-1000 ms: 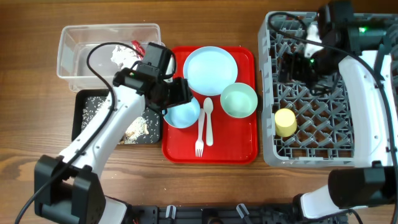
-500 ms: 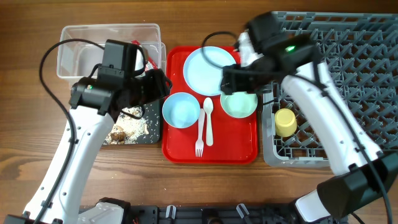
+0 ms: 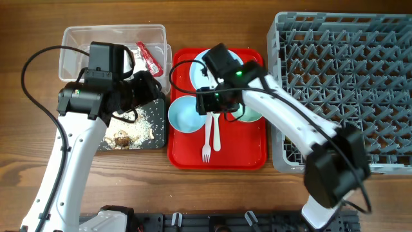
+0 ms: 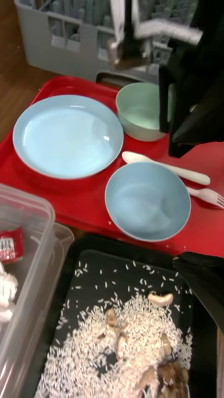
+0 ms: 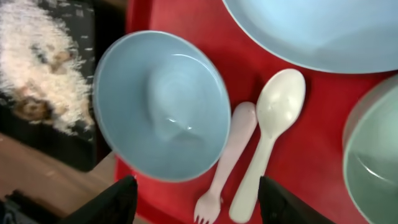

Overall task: Sort waste into correct bins and load items into the dishwasher rack
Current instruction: 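Reach the right gripper to the light-blue bowl and grasp its rim, then carry the light-blue bowl with the right gripper into the dish rack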

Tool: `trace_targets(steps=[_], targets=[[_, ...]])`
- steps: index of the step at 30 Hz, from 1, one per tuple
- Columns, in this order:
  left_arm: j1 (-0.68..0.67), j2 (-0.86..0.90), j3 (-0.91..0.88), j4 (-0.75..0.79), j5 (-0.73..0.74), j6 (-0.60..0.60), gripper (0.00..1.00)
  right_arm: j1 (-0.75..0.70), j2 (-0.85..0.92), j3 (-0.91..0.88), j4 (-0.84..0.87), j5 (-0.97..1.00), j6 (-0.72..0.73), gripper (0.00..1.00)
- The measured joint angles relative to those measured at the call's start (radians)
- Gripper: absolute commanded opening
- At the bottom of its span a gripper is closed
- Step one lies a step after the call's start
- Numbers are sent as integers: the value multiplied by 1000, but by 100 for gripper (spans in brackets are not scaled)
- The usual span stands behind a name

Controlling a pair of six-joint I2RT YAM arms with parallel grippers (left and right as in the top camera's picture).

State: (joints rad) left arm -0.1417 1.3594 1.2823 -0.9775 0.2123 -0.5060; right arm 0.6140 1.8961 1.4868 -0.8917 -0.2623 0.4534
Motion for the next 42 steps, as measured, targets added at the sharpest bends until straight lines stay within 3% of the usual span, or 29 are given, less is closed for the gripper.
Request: trace_targets(steps=[3,9,13,17,22,33,42], targets=[[0,0,0,-14,-56,-8,66,0,53,-2,26,1,20,52],[0,0,0,-18,-176,-23,100,0,109,-2,70,0,40,41],[1,0,0,-18,-224,-26,100,1,122,-2,90,0,42,29],[1,0,0,-18,-238,-26,100,3,137,-2,107,0,43,26],[1,0,0,-18,-243,-26,100,12,168,-2,108,1,45,4],[1,0,0,-18,-245,-26,100,-20,158,16,32,13,59,4],[1,0,0,-18,-245,-26,100,-248,-189,47,-81,244,60,4]])
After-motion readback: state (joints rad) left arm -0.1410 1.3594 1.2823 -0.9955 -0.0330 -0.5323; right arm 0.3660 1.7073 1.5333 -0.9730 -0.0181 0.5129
